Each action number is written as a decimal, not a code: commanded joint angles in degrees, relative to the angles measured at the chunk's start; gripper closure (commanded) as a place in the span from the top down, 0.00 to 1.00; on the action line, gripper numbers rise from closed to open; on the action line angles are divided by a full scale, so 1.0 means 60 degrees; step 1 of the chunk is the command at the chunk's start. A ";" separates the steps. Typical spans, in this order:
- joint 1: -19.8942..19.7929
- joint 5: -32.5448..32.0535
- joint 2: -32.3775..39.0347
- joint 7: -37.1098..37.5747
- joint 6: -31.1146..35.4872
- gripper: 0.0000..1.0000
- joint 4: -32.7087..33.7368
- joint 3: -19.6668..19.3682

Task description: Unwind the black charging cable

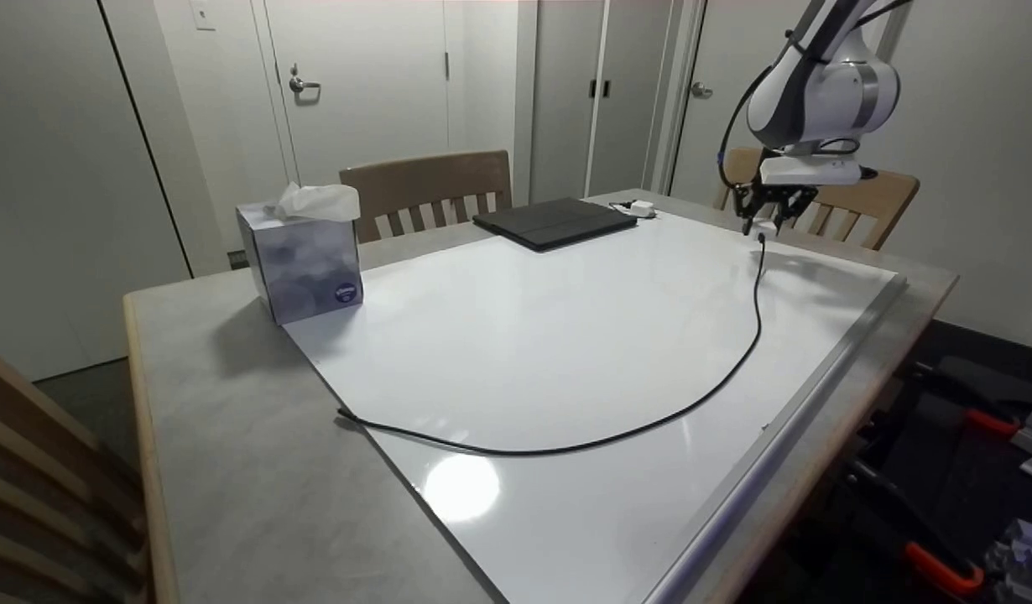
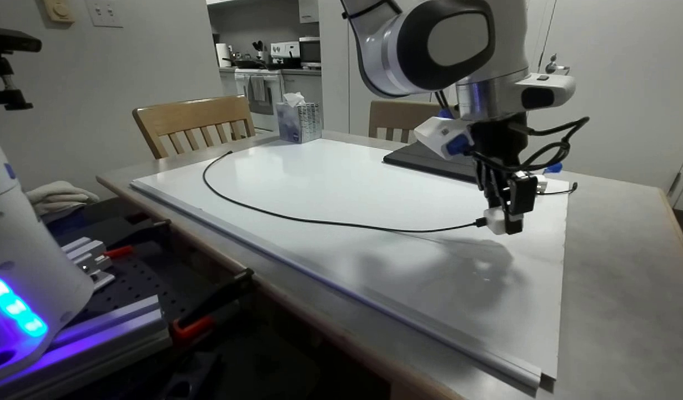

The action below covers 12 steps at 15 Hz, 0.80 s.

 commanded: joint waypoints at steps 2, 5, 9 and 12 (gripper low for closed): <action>-0.0274 0.0574 0.0460 0.0883 -0.0996 0.26 0.0811 -0.0049; -0.0488 0.0833 0.0607 0.1222 -0.1456 0.26 0.1113 0.0040; -0.0725 0.1005 0.0765 0.1294 -0.2070 0.26 0.1456 0.0106; -0.0810 0.0926 0.0877 0.1229 -0.2532 0.26 0.1782 0.0125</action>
